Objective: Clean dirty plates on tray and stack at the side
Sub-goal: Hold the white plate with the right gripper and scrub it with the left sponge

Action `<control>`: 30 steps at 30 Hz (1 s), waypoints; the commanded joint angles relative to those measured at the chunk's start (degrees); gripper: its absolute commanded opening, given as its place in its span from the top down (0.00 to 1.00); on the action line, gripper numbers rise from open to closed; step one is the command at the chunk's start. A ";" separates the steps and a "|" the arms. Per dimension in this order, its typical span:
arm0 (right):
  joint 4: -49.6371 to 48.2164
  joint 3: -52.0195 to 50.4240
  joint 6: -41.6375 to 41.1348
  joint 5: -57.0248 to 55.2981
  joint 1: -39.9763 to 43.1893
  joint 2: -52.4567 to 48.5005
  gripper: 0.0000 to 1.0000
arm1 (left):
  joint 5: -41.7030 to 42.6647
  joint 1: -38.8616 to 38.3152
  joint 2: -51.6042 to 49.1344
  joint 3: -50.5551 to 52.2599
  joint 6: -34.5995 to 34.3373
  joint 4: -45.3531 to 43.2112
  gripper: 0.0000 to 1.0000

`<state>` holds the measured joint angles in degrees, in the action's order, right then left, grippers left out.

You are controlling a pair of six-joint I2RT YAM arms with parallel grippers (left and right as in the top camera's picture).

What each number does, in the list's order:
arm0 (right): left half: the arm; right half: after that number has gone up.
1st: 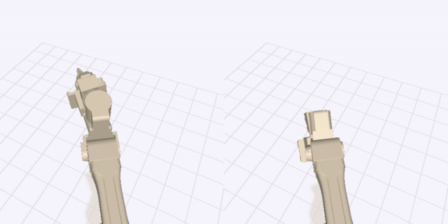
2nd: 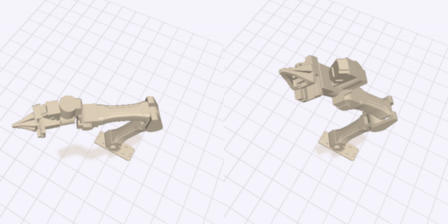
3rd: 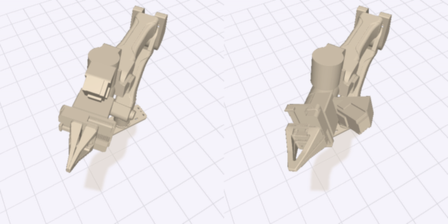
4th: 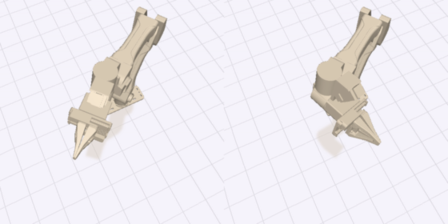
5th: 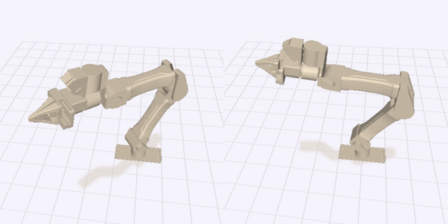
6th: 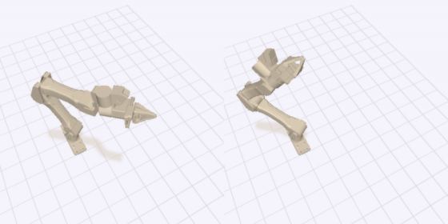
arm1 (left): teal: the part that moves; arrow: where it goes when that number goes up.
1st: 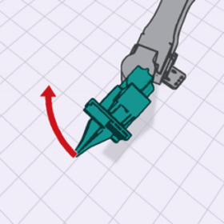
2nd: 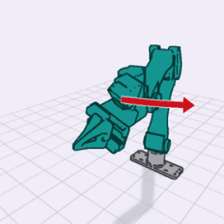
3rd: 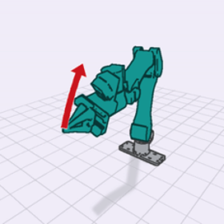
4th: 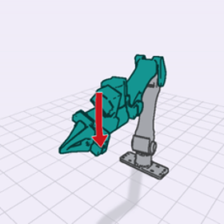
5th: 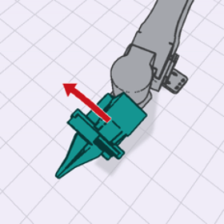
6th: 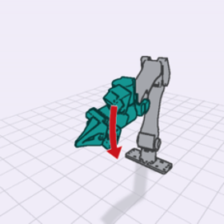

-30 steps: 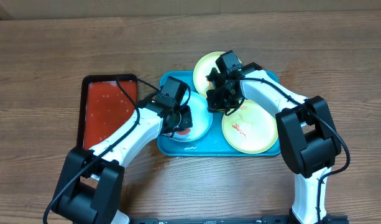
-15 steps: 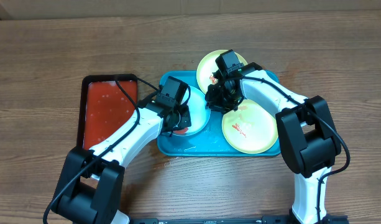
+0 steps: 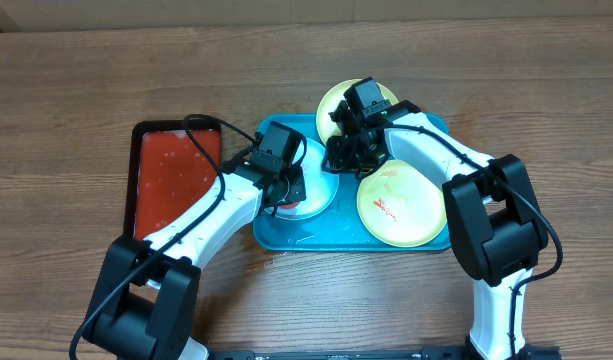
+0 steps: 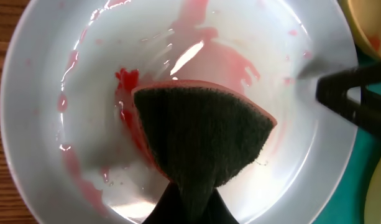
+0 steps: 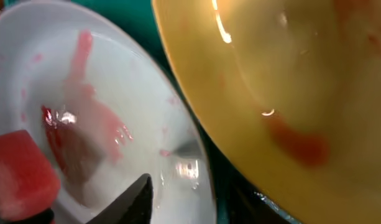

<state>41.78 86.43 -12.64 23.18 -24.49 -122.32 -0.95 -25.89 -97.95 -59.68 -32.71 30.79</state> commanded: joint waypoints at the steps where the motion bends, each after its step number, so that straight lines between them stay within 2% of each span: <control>1: 0.02 1.01 4.20 -1.07 -0.37 -0.48 0.85 | -0.96 -0.37 -0.90 -0.15 -0.72 -0.35 0.96; 4: 0.28 1.01 3.58 -1.09 -0.57 -0.48 0.96 | -0.96 -0.39 -0.90 -0.15 -0.70 -0.48 0.96; 14: 3.17 1.09 -8.20 -5.97 -0.57 0.98 0.96 | 2.10 -0.39 -0.94 -0.15 -0.04 -3.34 0.96; 25: 6.40 1.07 -10.10 -14.43 -0.59 3.61 0.96 | 2.08 -0.39 -5.44 -0.13 -0.24 -8.90 0.96; 30: 6.78 1.07 -10.10 -14.01 -0.63 3.61 0.96 | 3.37 -0.39 -8.68 -0.15 -0.33 -11.80 0.96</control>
<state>48.16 86.56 -22.22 12.10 -24.97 -120.38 0.95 -25.89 -104.77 -59.59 -32.69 20.40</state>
